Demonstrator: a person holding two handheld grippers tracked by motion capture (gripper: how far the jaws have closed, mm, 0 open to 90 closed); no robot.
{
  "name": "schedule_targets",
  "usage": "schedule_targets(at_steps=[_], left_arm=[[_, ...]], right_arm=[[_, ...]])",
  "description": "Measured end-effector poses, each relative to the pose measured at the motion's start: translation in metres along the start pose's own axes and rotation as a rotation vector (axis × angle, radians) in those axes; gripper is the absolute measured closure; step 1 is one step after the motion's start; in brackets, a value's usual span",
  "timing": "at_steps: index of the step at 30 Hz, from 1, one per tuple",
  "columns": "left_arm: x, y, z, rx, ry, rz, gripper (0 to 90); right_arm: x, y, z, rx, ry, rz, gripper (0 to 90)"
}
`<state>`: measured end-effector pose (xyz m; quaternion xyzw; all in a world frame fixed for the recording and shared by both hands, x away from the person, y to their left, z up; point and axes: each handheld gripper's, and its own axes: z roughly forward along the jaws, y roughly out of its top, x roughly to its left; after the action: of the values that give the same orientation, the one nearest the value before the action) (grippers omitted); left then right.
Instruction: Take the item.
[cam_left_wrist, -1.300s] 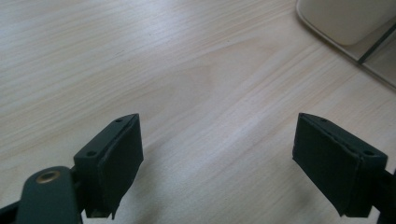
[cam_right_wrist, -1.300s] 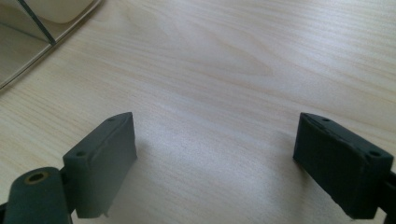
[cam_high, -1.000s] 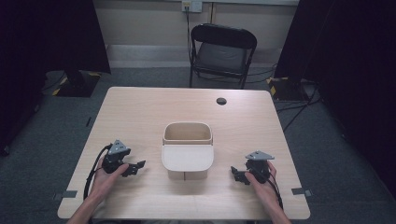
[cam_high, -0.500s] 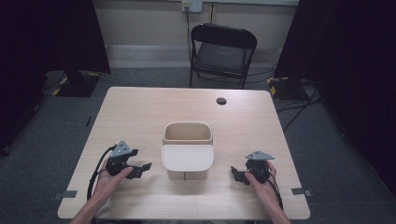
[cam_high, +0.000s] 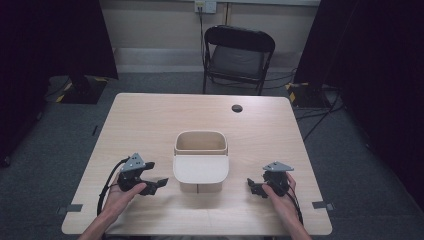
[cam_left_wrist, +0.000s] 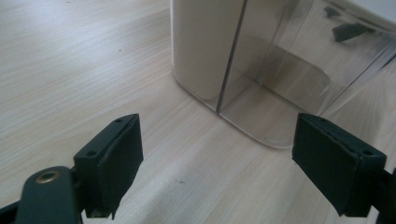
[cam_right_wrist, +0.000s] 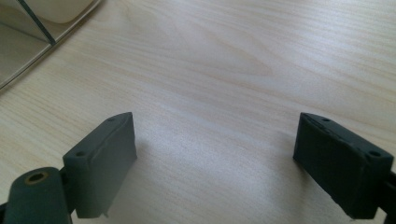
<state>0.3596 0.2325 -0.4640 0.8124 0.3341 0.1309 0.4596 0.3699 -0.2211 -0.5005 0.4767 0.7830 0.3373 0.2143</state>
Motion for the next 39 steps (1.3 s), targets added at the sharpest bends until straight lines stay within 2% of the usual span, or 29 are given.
schedule_targets(at_steps=[3,8,10,12,19,29,39], left_arm=[[-0.005,0.002,0.0,-0.022,-0.019,0.0,15.9],[-0.009,0.004,0.0,-0.029,-0.031,0.007,15.9],[-0.013,0.005,-0.002,-0.04,-0.054,0.008,15.9],[-0.014,0.005,-0.002,-0.036,-0.049,0.024,15.9],[-0.018,0.008,-0.001,-0.048,-0.055,0.033,16.4],[-0.025,0.011,0.002,-0.041,-0.057,0.051,19.0],[-0.032,0.014,0.006,-0.054,-0.1,0.065,18.9]], right_arm=[[0.0,0.0,0.0,0.0,0.0,0.0,12.3],[0.0,0.0,0.0,0.0,0.0,0.0,12.3],[0.0,0.0,0.0,0.0,0.0,0.0,12.3],[0.0,0.0,0.0,0.0,0.0,0.0,12.2],[0.0,0.0,0.0,0.0,0.0,0.0,12.3],[0.0,0.0,0.0,0.0,0.0,0.0,12.3],[0.0,0.0,0.0,0.0,0.0,0.0,12.2]])
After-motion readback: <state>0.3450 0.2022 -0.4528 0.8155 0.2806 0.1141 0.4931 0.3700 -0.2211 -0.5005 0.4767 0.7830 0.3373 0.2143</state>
